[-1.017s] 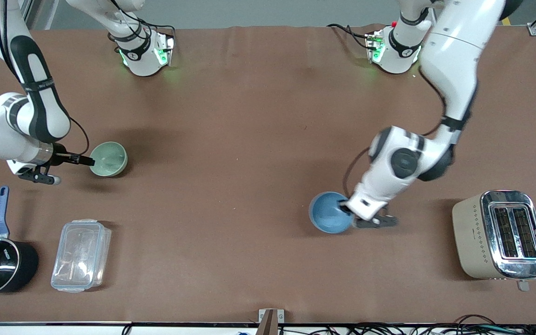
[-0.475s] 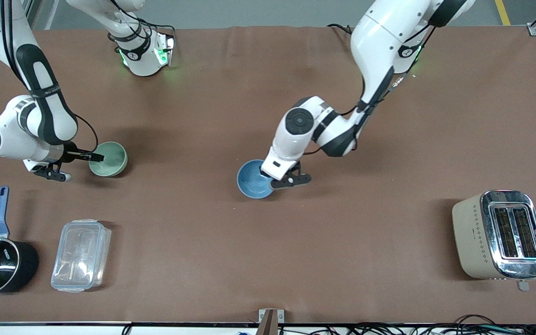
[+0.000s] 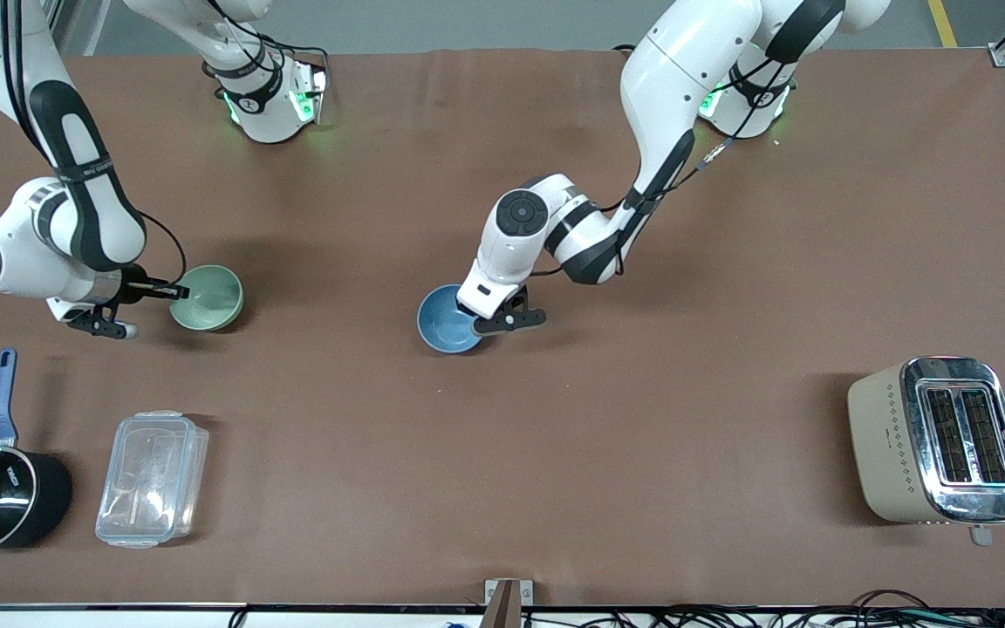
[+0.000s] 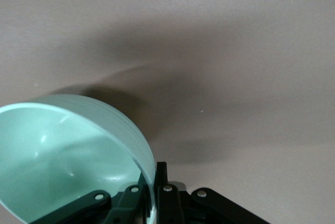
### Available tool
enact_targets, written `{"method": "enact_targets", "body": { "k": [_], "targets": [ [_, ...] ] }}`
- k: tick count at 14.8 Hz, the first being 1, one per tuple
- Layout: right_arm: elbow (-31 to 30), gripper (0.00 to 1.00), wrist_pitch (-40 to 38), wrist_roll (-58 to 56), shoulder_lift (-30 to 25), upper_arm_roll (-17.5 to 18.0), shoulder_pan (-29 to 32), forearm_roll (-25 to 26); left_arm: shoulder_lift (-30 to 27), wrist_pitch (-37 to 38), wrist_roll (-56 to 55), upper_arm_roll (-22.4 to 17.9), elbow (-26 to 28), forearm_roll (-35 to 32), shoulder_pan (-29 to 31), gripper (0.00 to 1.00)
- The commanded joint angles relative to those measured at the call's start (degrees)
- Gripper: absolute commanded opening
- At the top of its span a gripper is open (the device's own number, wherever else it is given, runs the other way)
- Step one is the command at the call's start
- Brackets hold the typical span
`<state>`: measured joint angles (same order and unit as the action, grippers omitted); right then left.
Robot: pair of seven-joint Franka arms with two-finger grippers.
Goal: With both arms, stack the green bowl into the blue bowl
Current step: 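Release the blue bowl with the left gripper while the right gripper lifts the green bowl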
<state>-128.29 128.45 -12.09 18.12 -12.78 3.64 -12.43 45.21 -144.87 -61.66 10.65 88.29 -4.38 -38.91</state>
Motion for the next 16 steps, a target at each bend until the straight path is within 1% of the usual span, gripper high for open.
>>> {"method": "enact_targets", "body": {
  "k": [1, 2, 3, 4, 6, 7, 9, 11, 12, 14, 16],
  "targets": [
    [2.07, 0.01, -6.69, -0.3, -4.4, 0.12, -0.91, -1.02, -5.55, 5.27, 0.48, -4.3, -0.66, -1.32, 1.37, 1.0],
    [4.26, 0.01, -10.38, -0.13, -5.02, 0.3, -1.09, -1.02, -8.27, 9.3, 1.88, -5.89, -1.44, -2.55, 2.07, 1.0],
    [6.28, 0.01, -13.37, 1.7, -5.55, 0.56, -1.61, -1.02, -11.52, 15.0, 4.68, -7.29, -2.5, -3.6, 4.17, 1.0],
    [8.39, 0.01, -16.36, 6.42, -5.73, 1.0, -2.58, -1.02, -13.9, 19.84, 8.1, -7.48, -3.64, -3.61, 6.28, 1.0],
    [12.26, 0.01, -21.29, 15.57, -5.64, 6.25, -3.11, -1.02, -18.82, 26.89, 15.48, -7.57, -4.53, -3.61, 10.58, 1.0],
    [12.63, 0.01, -21.57, 18.74, -5.73, 9.15, -3.2, -1.02, -21.37, 29.88, 19.17, -7.57, -4.53, -3.7, 12.87, 1.0],
    [13.24, 0.01, -20.88, 24.54, -5.64, 15.12, -3.2, -1.81, -26.38, 35.6, 27.51, -7.57, -4.53, -3.61, 17.35, 1.0],
    [15.26, 0.01, -19.82, 29.91, -5.29, 20.49, -3.46, -4.17, -30.34, 39.04, 37.26, -7.4, -4.53, -3.27, 21.4, 1.0],
    [15.79, 0.01, -18.08, 32.89, -5.03, 23.47, -3.46, -5.49, -32.45, 41.14, 42.53, -7.31, -4.53, -2.83, 23.24, 1.0],
    [15.79, 0.01, -12.55, 38.52, -3.72, 29.54, -4.07, -7.6, -35.71, 45.62, 47.92, -7.31, -4.53, -2.56, 25.54, 1.0],
    [15.79, 0.01, -4.39, 45.02, -0.13, 35.6, -4.26, -7.7, -38.87, 48.53, 52.23, -7.39, -4.26, -0.99, 28.17, 1.0]
  ]
}}
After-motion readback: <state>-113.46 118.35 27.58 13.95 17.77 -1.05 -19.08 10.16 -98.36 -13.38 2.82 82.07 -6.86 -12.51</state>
